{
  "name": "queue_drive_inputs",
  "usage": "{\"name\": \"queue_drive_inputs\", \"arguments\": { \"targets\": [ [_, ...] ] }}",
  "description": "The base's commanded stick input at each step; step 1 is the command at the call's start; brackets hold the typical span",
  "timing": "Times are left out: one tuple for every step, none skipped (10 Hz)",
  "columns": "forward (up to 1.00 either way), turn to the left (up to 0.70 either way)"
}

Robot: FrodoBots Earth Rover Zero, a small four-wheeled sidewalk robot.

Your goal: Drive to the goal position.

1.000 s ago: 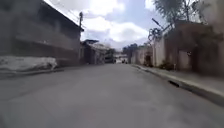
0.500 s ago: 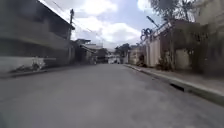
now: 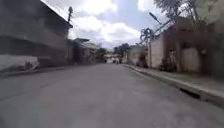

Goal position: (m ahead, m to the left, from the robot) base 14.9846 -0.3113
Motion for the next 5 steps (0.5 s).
{"name": "queue_drive_inputs", "arguments": {
  "targets": [
    [1.0,-0.4],
    [1.0,-0.4],
    [1.0,-0.4],
    [1.0,-0.18],
    [1.0,-0.02]
  ]
}}
